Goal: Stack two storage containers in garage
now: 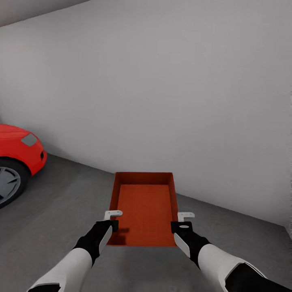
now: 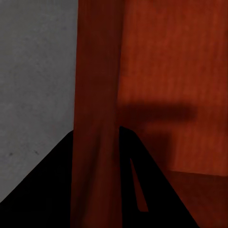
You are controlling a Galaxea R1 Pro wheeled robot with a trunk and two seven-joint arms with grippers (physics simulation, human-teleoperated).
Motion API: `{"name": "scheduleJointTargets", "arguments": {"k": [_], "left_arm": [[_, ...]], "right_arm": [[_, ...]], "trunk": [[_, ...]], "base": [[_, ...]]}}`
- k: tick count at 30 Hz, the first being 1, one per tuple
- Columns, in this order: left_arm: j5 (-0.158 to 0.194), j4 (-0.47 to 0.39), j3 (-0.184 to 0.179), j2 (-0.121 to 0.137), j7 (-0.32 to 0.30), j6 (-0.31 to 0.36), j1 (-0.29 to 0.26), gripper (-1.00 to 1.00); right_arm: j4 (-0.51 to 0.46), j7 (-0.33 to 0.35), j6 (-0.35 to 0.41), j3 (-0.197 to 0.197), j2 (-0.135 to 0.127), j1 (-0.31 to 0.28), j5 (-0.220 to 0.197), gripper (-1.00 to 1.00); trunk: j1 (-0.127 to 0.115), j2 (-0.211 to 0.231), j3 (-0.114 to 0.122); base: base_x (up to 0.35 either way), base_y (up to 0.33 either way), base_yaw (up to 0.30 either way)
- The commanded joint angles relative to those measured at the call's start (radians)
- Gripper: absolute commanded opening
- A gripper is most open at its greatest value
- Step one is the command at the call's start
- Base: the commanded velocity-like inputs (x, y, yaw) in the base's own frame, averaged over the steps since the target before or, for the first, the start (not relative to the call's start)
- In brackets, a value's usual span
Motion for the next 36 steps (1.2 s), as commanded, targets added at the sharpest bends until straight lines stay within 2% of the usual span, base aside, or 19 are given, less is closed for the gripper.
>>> {"name": "scheduleJointTargets", "arguments": {"k": [1,36], "left_arm": [[-0.03,-0.001,0.009,0.01,0.005,0.011,0.0,-1.0],[-0.031,-0.001,0.009,0.01,0.005,0.011,0.0,-1.0]], "right_arm": [[-0.028,-0.002,0.007,-0.023,-0.001,-0.002,0.008,-1.0],[-0.028,-0.002,0.007,-0.023,-0.001,-0.002,0.008,-1.0]], "trunk": [[0.001,-0.002,-0.002],[0.001,-0.002,-0.002]], "base": [[0.321,0.0,-0.244],[0.32,0.0,-0.244]]}}
